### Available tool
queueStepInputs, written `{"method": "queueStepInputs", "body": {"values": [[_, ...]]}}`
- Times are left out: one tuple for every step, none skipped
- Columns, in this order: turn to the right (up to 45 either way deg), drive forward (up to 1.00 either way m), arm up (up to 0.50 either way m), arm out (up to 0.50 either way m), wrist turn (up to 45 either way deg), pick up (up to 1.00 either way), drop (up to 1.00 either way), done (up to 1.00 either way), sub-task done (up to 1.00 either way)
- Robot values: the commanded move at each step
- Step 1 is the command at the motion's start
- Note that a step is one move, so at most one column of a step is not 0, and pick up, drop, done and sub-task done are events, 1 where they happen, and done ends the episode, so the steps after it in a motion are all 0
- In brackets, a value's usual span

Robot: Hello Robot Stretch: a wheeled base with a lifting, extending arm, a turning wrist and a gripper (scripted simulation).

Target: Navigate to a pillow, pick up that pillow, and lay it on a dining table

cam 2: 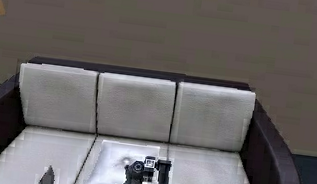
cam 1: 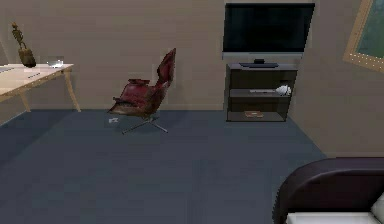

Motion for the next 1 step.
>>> {"method": "queueStepInputs", "body": {"values": [[0.0, 0.0, 0.0, 0.0, 45.0, 0.0, 0.0, 0.0, 0.0]]}}
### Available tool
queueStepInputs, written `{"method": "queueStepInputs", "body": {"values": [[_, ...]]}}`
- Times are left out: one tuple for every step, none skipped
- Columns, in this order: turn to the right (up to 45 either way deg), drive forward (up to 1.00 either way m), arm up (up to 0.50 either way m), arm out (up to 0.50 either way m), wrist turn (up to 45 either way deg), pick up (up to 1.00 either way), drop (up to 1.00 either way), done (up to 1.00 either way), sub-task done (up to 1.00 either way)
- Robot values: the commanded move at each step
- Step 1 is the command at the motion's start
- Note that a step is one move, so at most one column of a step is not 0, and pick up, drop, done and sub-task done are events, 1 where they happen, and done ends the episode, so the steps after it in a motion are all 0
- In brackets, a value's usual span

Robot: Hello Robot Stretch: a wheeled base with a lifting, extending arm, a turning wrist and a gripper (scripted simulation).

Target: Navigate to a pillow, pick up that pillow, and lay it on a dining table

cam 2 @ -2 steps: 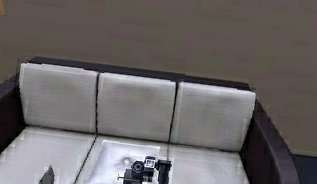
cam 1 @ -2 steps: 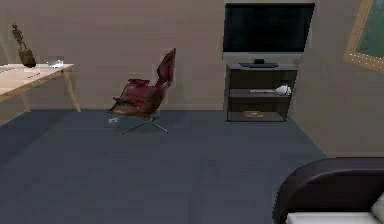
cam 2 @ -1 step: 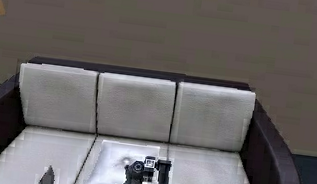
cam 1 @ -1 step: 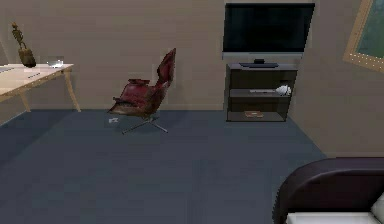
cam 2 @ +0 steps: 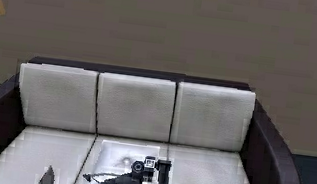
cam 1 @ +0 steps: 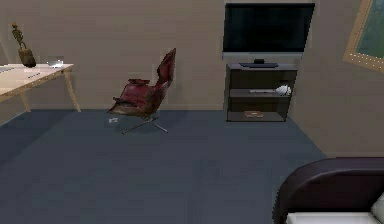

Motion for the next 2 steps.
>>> {"method": "queueStepInputs", "body": {"values": [[0.0, 0.0, 0.0, 0.0, 45.0, 0.0, 0.0, 0.0, 0.0], [0.0, 0.0, 0.0, 0.0, 39.0, 0.0, 0.0, 0.0, 0.0]]}}
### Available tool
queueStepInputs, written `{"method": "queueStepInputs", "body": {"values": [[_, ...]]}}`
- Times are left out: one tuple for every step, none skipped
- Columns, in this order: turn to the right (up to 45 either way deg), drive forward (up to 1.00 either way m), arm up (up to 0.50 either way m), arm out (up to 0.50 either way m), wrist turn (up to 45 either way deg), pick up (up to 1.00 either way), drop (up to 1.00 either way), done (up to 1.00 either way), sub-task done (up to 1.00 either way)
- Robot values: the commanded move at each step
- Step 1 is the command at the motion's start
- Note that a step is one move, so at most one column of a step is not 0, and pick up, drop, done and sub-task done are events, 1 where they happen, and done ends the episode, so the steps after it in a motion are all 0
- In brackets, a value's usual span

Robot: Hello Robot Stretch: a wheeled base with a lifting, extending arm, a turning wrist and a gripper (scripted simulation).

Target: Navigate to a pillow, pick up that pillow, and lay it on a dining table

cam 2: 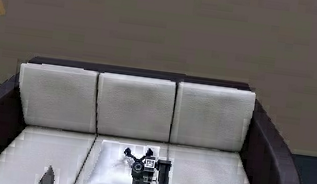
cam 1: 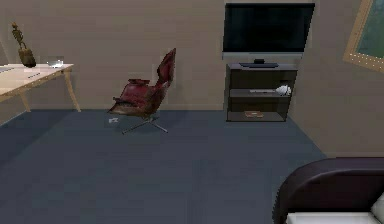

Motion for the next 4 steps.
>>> {"method": "queueStepInputs", "body": {"values": [[0.0, 0.0, -0.3, 0.0, 0.0, 0.0, 0.0, 0.0, 0.0], [0.0, 0.0, 0.0, 0.0, 0.0, 1.0, 0.0, 0.0, 0.0], [0.0, 0.0, 0.1, 0.0, 0.0, 0.0, 0.0, 0.0, 0.0], [0.0, 0.0, 0.5, 0.0, 0.0, 0.0, 0.0, 0.0, 0.0]]}}
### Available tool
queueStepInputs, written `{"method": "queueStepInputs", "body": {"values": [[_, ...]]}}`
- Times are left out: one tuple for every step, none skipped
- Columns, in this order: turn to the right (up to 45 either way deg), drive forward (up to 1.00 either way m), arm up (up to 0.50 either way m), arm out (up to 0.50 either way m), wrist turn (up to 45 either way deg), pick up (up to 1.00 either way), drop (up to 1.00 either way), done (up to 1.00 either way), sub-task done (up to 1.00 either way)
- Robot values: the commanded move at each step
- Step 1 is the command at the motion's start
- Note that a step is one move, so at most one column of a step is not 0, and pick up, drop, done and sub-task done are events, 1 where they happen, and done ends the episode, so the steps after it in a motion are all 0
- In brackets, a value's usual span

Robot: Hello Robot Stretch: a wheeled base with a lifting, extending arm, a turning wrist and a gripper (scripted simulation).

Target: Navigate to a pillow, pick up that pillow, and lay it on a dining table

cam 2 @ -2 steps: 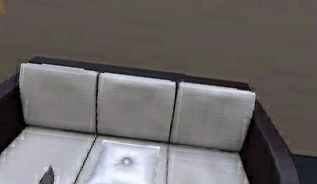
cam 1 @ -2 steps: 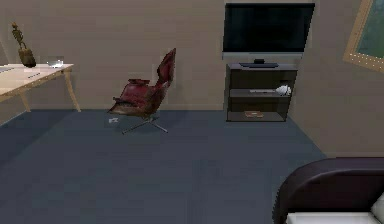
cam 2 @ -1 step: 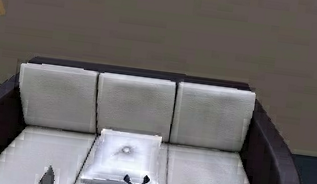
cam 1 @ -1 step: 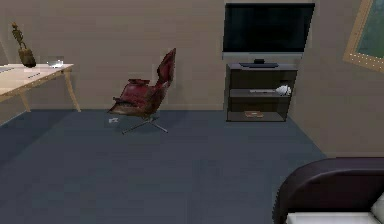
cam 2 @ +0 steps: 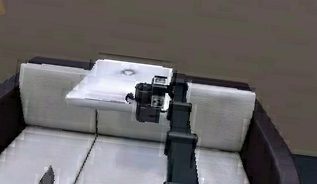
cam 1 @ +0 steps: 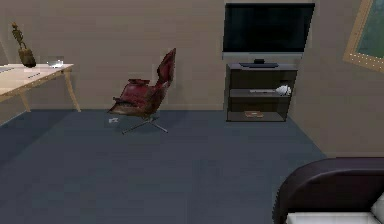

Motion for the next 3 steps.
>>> {"method": "queueStepInputs", "body": {"values": [[0.0, 0.0, 0.1, 0.0, 0.0, 0.0, 0.0, 0.0, 0.0], [0.0, 0.0, 0.0, 0.0, -45.0, 0.0, 0.0, 0.0, 0.0], [0.0, 0.0, 0.0, 0.0, -45.0, 0.0, 0.0, 0.0, 0.0]]}}
